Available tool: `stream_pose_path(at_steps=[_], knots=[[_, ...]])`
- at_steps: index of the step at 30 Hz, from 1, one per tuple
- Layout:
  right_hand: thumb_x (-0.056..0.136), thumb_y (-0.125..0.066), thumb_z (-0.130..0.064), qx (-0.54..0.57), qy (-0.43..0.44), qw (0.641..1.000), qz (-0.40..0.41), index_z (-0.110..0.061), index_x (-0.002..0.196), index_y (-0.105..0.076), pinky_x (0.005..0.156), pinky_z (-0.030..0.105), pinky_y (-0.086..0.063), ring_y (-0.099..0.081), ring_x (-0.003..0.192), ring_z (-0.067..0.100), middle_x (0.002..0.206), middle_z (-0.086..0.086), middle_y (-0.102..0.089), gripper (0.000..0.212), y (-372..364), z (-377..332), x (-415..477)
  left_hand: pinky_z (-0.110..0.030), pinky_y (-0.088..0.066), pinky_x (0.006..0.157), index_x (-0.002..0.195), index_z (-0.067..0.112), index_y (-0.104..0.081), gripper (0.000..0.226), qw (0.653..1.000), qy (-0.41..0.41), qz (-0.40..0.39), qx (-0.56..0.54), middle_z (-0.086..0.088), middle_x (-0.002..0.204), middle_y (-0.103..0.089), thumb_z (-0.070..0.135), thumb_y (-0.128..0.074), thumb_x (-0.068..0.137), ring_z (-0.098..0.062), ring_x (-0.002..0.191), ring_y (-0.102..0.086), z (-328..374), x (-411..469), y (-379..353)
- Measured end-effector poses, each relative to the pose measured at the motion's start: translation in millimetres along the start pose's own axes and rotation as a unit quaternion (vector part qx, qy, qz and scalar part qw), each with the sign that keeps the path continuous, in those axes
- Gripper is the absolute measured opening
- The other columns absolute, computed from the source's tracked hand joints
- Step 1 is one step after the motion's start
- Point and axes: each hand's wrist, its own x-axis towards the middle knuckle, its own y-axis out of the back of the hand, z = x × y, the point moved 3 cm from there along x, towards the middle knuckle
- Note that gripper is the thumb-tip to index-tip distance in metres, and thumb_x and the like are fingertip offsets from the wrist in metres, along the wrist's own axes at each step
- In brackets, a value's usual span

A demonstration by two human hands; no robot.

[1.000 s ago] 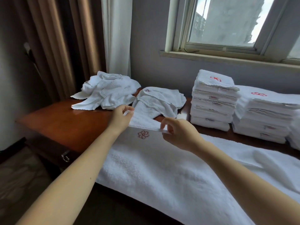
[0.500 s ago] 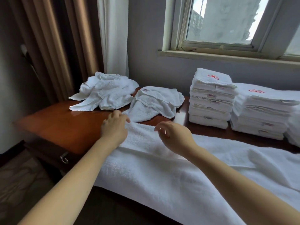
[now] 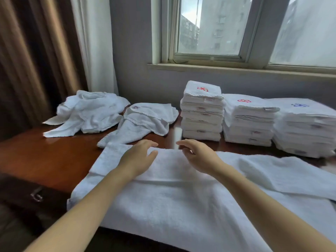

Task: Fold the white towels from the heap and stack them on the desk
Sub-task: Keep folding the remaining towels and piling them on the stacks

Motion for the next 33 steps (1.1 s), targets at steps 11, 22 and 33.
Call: stream_pose_path(at_steps=[11, 22, 33], knots=[[0.095, -0.049, -0.019, 0.016, -0.191, 0.966, 0.171, -0.03, 0.122, -0.064, 0.095, 0.027, -0.045, -0.057, 0.115, 0.007, 0.124, -0.014, -0.064, 0.034, 123, 120, -125, -0.021, -0.04, 0.094, 0.12, 0.035, -0.063, 0.025, 0.972, -0.211, -0.053, -0.094, 0.021, 0.122, -0.057, 0.032, -0.055, 0.096, 0.002, 0.114, -0.051, 192, 4, -73], [0.096, -0.049, -0.028, 0.032, -0.37, 0.91, 0.184, -0.018, 0.143, -0.047, 0.093, 0.024, -0.036, -0.05, 0.128, 0.017, 0.145, -0.001, -0.051, 0.048, 172, 230, -208, -0.024, -0.04, 0.102, 0.126, 0.032, -0.06, 0.031, 0.939, -0.307, -0.125, -0.091, 0.017, 0.13, -0.058, 0.037, -0.056, 0.096, -0.003, 0.12, -0.052, 321, 2, -158], [0.068, -0.082, -0.023, 0.324, -0.307, 0.838, 0.312, -0.017, 0.103, -0.071, 0.068, 0.02, -0.048, -0.062, 0.075, 0.008, 0.085, -0.003, -0.066, 0.037, 180, 244, -208, -0.034, -0.034, 0.11, 0.14, 0.028, -0.049, 0.047, 0.935, -0.303, -0.167, -0.072, 0.009, 0.142, -0.053, 0.015, -0.049, 0.094, -0.013, 0.132, -0.044, 375, 29, -187]])
